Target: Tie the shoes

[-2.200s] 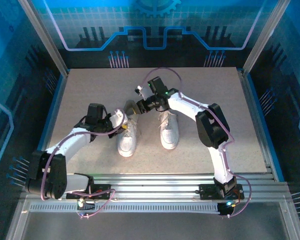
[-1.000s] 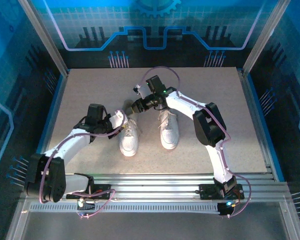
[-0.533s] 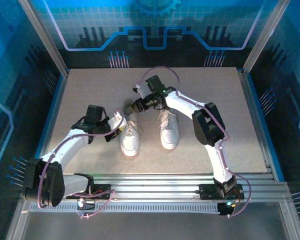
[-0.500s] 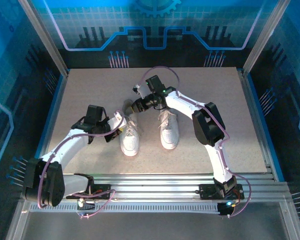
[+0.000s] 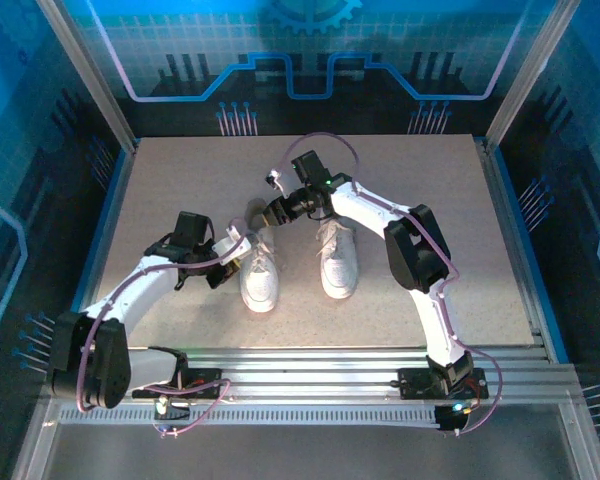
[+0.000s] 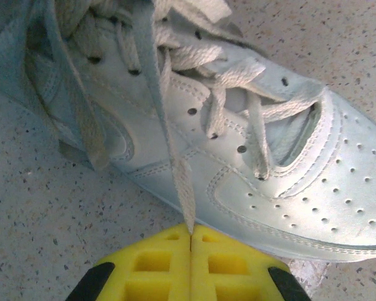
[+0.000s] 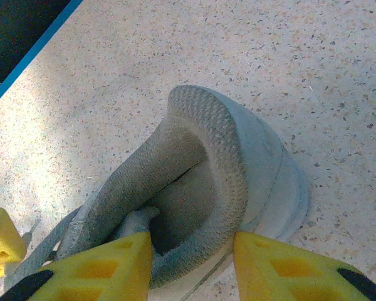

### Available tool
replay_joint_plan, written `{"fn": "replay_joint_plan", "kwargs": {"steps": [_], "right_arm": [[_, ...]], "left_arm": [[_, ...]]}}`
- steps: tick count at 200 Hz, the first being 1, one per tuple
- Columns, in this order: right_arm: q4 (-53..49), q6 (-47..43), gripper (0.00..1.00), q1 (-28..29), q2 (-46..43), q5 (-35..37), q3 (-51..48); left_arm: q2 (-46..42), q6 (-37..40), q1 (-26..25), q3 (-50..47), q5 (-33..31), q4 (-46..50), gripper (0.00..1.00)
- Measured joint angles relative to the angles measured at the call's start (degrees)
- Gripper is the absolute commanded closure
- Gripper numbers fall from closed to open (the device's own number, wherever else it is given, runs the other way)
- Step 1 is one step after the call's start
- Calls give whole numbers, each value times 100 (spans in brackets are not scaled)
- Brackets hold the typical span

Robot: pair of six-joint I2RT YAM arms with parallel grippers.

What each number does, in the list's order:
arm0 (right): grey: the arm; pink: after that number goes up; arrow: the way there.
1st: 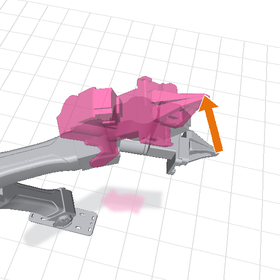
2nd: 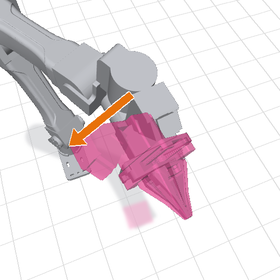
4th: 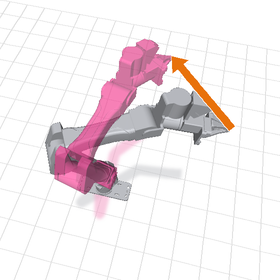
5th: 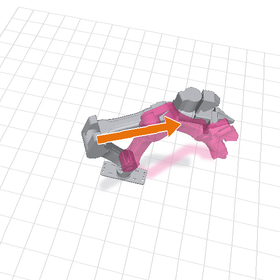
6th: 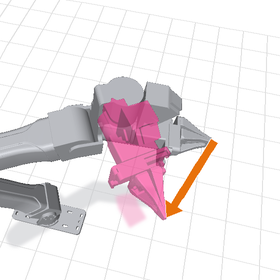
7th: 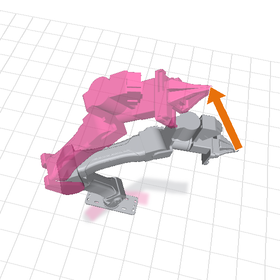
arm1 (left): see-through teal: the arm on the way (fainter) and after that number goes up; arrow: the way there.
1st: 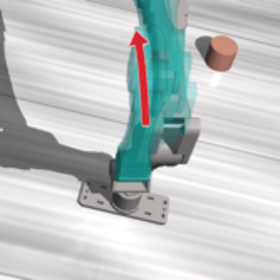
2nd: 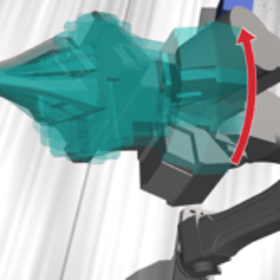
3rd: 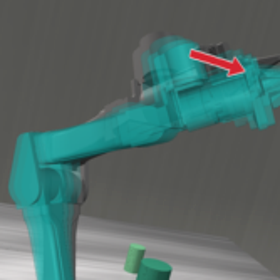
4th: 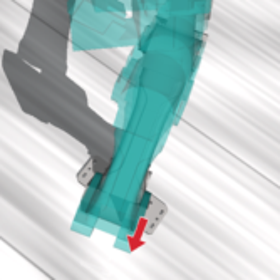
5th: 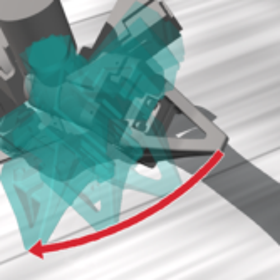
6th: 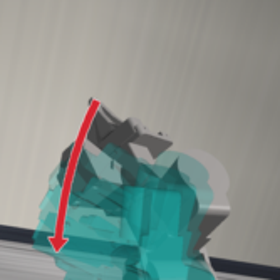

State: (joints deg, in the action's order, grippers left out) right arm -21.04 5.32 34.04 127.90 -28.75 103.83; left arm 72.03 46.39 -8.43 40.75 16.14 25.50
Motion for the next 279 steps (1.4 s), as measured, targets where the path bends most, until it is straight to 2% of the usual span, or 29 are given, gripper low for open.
{"fn": "replay_joint_plan", "kwargs": {"steps": [61,93,117,144,175,198,233,279], "right_arm": [[-52,-50,59,0,0,0,0],[-192,-192,53,-33,-4,-2,0],[-348,-374,51,-153,-188,2,-142],[-525,-568,51,-411,-872,155,-793],[-411,-647,51,-474,-1604,306,-1845],[-332,-732,51,-304,-1628,417,-2358],[-74,-793,51,87,-1307,562,-2441],[184,-800,51,251,-1010,649,-2420]], "left_arm": [[79,-151,2,4,-157,83,100],[57,-116,48,4,-72,39,67],[-188,-144,229,2,140,-122,56],[-686,-63,514,-24,439,-474,46],[-619,175,684,-26,584,-857,45],[-120,326,688,79,675,-970,43],[514,492,688,212,833,-1331,41],[1104,754,688,387,973,-1576,39]]}}
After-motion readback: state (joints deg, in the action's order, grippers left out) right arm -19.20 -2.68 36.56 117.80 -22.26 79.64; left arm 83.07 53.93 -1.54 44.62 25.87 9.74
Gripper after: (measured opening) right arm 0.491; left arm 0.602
